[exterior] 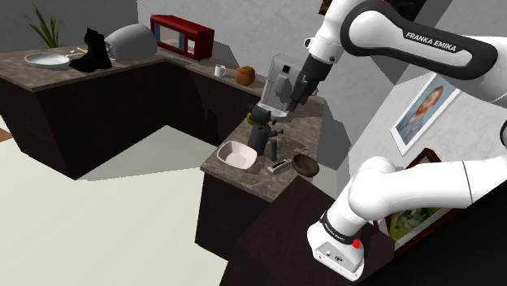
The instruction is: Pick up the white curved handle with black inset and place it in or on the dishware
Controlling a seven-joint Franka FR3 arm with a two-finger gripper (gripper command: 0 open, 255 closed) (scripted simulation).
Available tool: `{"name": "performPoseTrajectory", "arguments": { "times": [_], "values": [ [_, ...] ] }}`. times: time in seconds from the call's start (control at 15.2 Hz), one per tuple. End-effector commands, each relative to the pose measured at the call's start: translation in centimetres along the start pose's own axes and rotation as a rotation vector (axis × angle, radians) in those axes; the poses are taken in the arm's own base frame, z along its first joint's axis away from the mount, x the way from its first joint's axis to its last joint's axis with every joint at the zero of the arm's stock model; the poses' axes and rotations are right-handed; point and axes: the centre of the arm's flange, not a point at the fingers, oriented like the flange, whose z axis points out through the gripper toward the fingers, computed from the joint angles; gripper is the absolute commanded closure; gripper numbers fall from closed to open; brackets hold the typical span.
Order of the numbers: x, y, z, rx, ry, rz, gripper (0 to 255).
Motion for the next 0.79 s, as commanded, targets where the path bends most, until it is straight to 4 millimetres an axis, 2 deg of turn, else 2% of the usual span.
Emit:
{"name": "performPoseTrajectory", "arguments": {
  "times": [0.0,0.73],
  "values": [
    [0.0,0.0,0.0,0.0,0.0,0.0,0],
    [-3.5,7.4,11.9,0.0,-0.006,-0.307,0]
  ]
}}
